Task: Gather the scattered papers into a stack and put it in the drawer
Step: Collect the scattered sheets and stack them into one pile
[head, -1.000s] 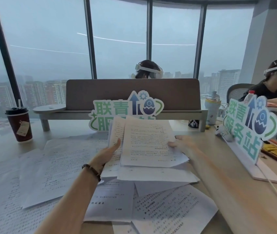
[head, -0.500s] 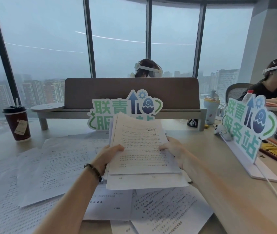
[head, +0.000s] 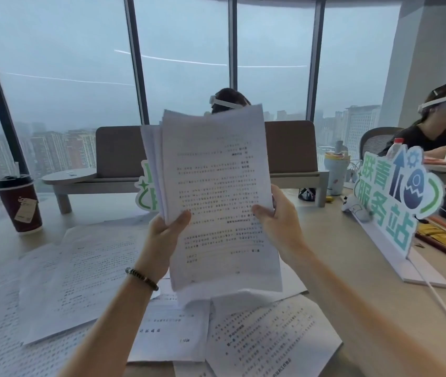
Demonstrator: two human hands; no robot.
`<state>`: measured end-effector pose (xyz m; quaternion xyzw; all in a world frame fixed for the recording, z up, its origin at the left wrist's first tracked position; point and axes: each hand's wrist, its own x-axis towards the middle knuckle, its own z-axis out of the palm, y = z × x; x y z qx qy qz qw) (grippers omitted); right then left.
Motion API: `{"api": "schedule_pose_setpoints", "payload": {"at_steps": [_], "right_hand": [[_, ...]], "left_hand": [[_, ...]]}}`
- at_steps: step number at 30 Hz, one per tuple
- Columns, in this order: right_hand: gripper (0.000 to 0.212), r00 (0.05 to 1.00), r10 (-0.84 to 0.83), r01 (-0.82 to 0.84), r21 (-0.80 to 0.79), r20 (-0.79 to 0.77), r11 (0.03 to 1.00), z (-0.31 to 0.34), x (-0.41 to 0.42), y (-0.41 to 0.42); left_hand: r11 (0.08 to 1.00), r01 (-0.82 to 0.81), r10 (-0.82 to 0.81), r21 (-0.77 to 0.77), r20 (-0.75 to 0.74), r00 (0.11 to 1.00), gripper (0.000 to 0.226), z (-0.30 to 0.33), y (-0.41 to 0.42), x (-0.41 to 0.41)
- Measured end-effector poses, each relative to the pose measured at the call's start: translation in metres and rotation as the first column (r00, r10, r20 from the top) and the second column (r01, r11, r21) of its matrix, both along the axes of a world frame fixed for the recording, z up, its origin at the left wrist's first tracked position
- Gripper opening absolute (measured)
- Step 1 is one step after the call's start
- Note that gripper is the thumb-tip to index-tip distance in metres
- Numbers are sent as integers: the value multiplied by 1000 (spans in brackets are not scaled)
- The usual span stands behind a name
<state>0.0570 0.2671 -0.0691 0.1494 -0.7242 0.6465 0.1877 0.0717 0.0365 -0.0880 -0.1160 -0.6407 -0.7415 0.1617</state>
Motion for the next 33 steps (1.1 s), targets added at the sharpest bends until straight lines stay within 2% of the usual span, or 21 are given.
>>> {"api": "schedule_pose_setpoints", "payload": {"at_steps": [3, 7, 13, 17, 20, 27, 33], "right_hand": [[27, 992, -45, 46, 9, -118, 999, 2, 5, -4], [23, 982, -82, 84, 6, -169, 996, -4, 5, -8], [29, 994, -74, 76, 30, -86, 997, -10, 0, -6], [33, 998, -61, 62, 69, -17, 996, -14, -6, -4], [41, 999, -35, 36, 65, -13, 997, -15, -6, -4], [86, 997, -25, 25, 0, -68, 1000, 25, -11, -2], [86, 983, 20, -14, 32, -184, 999, 56, -8, -3]], "left_hand": [[997, -75, 72, -15, -127, 989, 22, 3, 3, 5], [993, -114, 111, -11, -169, 979, 22, 3, 6, 4], [998, -54, 54, 21, -30, 998, 24, -4, 8, 1], [999, -29, 28, 23, 48, 998, 18, -5, 7, 2], [999, -23, 21, 36, 69, 997, 21, -7, 3, 0], [999, -9, 6, 36, 74, 997, 30, -11, -1, -1], [1000, -22, 20, 19, 76, 997, 24, -12, 0, -3]]}}
